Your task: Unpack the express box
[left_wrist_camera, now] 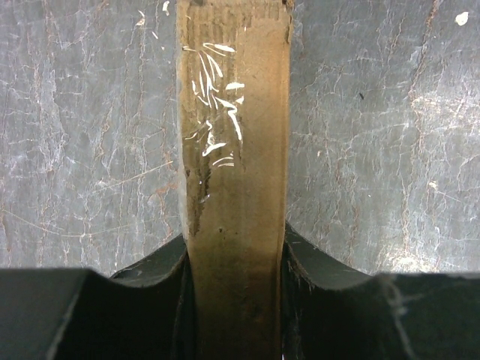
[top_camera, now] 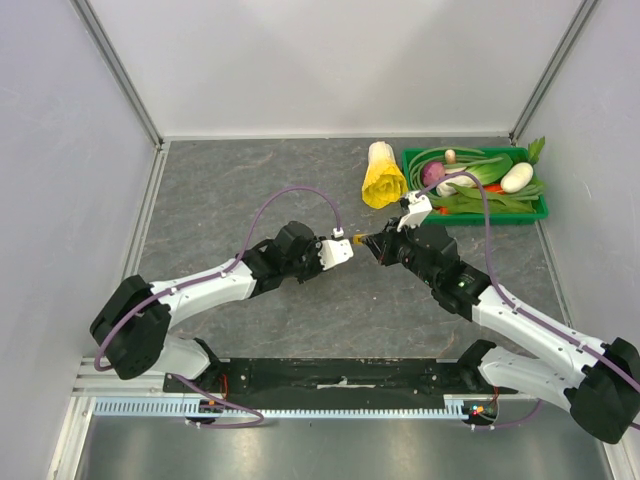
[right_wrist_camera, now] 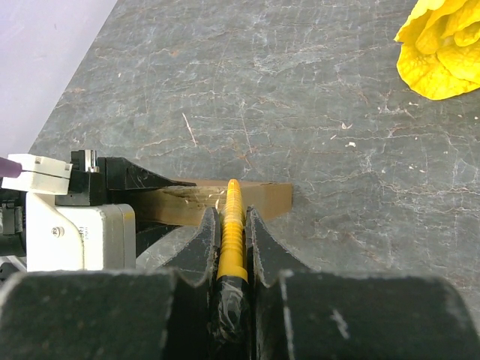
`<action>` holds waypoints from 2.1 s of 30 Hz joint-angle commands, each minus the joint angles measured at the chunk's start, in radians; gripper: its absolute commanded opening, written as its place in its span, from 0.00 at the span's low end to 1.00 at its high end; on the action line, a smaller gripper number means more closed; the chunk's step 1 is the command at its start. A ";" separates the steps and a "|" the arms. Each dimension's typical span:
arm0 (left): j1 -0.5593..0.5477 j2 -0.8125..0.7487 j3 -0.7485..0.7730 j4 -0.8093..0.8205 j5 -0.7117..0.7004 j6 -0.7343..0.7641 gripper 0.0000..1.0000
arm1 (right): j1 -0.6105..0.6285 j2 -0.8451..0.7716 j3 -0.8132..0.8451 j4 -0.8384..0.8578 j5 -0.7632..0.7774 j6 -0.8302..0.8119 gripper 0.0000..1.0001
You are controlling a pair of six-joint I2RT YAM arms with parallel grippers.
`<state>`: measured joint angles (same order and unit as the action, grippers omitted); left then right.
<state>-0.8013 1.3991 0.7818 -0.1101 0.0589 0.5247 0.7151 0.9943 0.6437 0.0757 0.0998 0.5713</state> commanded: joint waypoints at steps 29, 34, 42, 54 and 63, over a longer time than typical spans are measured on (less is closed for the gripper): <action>0.001 0.034 -0.042 -0.037 0.013 -0.028 0.33 | -0.008 0.012 -0.030 0.058 0.008 -0.005 0.00; -0.001 0.038 -0.042 -0.033 0.004 -0.040 0.32 | -0.008 0.029 -0.041 0.027 -0.015 -0.007 0.00; 0.008 0.067 -0.030 -0.029 -0.011 -0.104 0.27 | -0.008 0.032 -0.093 -0.025 -0.060 -0.019 0.00; 0.082 0.101 0.019 -0.089 0.035 -0.173 0.24 | -0.006 0.026 -0.095 -0.100 -0.098 -0.019 0.00; 0.090 0.136 0.045 -0.111 0.024 -0.190 0.24 | -0.008 0.018 -0.087 -0.142 -0.137 -0.011 0.00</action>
<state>-0.7567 1.4551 0.8459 -0.1596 0.1135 0.4854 0.6949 1.0126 0.5819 0.1585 0.0772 0.5671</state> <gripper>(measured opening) 0.401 0.143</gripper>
